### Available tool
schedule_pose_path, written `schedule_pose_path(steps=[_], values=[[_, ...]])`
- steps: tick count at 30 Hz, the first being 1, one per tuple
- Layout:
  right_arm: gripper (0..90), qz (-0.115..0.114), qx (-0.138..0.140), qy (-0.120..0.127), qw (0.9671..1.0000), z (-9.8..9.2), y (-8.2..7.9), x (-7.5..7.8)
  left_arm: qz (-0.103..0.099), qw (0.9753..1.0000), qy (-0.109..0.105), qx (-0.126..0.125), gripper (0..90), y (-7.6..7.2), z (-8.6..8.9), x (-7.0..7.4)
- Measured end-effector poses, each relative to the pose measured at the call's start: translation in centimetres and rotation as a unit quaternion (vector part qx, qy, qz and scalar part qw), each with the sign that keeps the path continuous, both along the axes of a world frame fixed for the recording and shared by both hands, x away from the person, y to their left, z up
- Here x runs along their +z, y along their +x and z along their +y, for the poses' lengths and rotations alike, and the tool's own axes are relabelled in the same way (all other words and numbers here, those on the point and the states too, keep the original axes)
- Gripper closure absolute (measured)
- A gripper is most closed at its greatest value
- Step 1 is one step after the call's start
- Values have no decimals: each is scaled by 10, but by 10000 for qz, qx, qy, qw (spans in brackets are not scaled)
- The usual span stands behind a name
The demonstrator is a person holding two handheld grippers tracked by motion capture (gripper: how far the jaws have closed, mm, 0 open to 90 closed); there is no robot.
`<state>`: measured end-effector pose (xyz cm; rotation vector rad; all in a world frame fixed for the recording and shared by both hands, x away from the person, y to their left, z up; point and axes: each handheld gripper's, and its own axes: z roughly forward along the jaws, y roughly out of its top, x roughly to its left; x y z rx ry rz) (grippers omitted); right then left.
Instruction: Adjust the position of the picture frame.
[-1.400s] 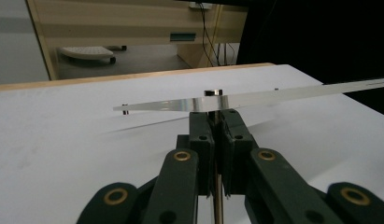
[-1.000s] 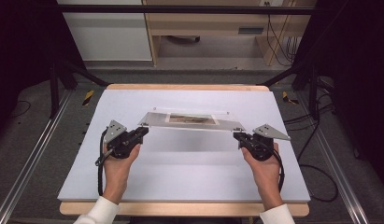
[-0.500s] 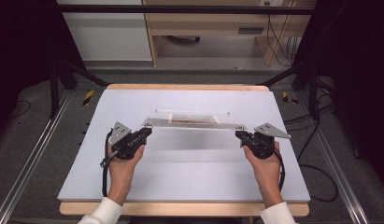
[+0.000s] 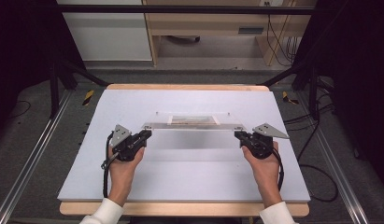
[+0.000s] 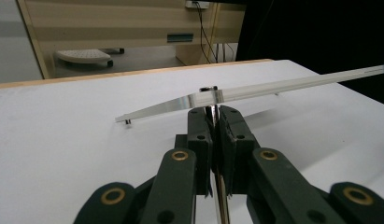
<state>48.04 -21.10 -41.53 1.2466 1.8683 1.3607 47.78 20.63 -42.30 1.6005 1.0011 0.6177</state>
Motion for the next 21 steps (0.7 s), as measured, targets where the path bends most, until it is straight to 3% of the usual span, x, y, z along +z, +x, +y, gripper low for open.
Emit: schedule_pose_path(steps=[21], values=[[830,151,53,-41,9999,-1,-4,-6,167,9998,106,-34,827,-7,0,-7]])
